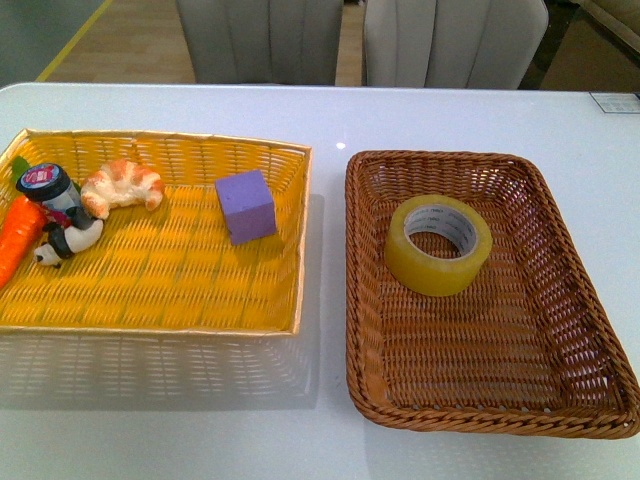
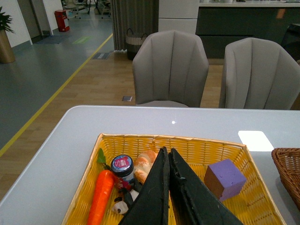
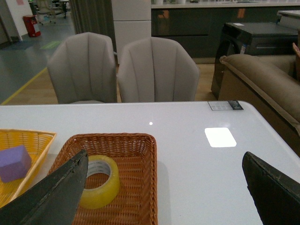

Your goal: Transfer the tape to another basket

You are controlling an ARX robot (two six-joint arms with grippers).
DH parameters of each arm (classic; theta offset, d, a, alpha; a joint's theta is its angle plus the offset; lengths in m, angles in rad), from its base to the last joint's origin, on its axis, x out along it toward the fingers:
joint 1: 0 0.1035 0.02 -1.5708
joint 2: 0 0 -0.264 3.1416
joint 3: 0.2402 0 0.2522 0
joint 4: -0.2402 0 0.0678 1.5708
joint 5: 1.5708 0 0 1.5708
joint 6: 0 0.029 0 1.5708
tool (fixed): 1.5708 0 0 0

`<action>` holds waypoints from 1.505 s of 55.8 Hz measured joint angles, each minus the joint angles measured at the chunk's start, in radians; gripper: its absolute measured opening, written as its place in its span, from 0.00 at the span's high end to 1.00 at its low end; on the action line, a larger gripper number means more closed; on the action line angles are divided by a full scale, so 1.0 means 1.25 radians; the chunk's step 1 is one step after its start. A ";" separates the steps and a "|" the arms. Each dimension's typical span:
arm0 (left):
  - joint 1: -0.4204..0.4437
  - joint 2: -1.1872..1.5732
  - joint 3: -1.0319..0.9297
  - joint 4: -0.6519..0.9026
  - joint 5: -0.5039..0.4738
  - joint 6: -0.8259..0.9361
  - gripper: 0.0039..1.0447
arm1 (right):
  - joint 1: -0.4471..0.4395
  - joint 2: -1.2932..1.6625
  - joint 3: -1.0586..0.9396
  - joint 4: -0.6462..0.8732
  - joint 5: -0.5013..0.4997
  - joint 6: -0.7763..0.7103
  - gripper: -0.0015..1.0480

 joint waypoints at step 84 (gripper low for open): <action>0.081 -0.716 -0.032 -0.688 0.080 0.001 0.99 | 0.000 0.000 0.000 0.000 0.000 0.000 0.09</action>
